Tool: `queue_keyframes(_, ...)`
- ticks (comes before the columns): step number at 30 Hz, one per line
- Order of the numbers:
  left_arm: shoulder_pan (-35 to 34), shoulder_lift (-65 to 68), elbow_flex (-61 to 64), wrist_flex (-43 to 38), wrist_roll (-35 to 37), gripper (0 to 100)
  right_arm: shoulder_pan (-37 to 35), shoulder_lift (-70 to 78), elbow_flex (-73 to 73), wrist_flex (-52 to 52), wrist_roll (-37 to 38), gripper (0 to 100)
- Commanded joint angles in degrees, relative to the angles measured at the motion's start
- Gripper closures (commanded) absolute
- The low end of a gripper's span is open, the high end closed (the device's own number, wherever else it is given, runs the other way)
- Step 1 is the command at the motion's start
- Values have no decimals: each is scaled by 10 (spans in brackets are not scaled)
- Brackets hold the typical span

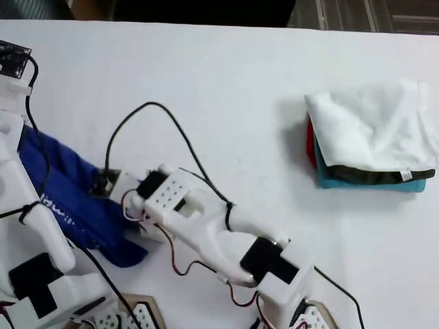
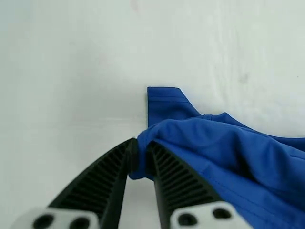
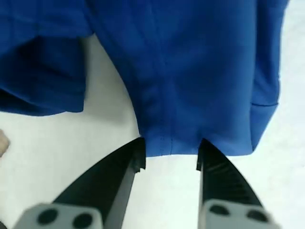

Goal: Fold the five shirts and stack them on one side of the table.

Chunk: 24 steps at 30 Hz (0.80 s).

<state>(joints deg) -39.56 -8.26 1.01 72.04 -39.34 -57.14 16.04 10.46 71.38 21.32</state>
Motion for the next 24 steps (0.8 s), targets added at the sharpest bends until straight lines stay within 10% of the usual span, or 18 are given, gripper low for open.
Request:
queue_keyframes(1,-5,-6,-7,-2,-1,975,-1,-2,6,-13,-4,811)
queue_keyframes(17,-4,-6,-5,2,-1,975,29,-2,101,-102,-3,683)
queue_keyframes(24,-4,-6,-4,3,-1,975,96,-3,99,-135,1,820)
